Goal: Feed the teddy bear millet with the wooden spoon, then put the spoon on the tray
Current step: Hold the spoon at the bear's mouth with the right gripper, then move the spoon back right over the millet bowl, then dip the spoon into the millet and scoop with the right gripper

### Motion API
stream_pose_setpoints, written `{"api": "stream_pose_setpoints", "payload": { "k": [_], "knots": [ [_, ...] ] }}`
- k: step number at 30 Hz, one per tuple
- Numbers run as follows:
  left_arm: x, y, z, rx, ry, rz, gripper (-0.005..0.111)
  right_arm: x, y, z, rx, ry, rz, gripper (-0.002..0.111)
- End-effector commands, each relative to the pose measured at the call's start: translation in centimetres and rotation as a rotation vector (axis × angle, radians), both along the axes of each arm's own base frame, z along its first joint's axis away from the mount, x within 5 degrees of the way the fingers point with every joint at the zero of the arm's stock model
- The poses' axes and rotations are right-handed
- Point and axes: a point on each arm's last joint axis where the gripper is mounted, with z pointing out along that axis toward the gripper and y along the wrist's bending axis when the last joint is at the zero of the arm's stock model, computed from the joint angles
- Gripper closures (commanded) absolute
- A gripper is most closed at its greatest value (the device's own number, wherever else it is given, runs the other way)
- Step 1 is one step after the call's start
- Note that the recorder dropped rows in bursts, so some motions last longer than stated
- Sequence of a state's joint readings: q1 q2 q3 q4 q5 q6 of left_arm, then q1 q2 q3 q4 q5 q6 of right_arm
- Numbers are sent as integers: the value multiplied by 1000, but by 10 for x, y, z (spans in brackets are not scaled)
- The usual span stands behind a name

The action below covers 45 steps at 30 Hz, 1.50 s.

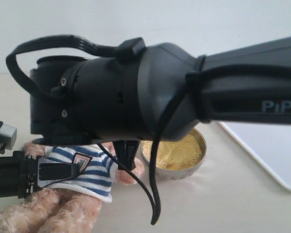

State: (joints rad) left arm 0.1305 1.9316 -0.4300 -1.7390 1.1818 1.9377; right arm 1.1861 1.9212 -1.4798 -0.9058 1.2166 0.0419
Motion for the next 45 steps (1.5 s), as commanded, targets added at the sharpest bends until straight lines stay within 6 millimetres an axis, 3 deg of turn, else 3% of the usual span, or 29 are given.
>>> {"api": "stream_pose_setpoints", "payload": {
  "k": [1, 11, 19, 22, 26, 29, 33, 36, 41, 45],
  "knots": [
    [1, -2, 4, -35, -22, -7, 102, -2, -7, -1, -16, -31, -6, 108],
    [1, -2, 4, -32, -29, -10, 102, -5, -5, 8, 25, -94, -8, 108],
    [1, -2, 4, -32, -29, -10, 102, -7, -12, 15, 96, -48, -64, 108],
    [1, -2, 4, -32, -29, -10, 102, -1, -30, 32, 195, 7, -157, 108],
    [1, -2, 4, -31, -32, -11, 102, 19, -76, 50, 350, 267, -331, 108],
    [1, -2, 4, -30, -36, -12, 102, 36, -108, 53, 495, 501, -438, 108],
    [1, -1, 4, -28, -39, -12, 102, 70, -148, 48, 595, 581, -573, 108],
    [1, -1, 4, -28, -39, -12, 102, 72, -146, 43, 577, 596, -565, 108],
    [1, -1, 4, -26, -45, -14, 102, 83, -130, 5, 350, 532, -529, 108],
    [1, -1, 4, -26, -45, -14, 102, 70, -108, 3, 259, 462, -441, 108]
  ]
}}
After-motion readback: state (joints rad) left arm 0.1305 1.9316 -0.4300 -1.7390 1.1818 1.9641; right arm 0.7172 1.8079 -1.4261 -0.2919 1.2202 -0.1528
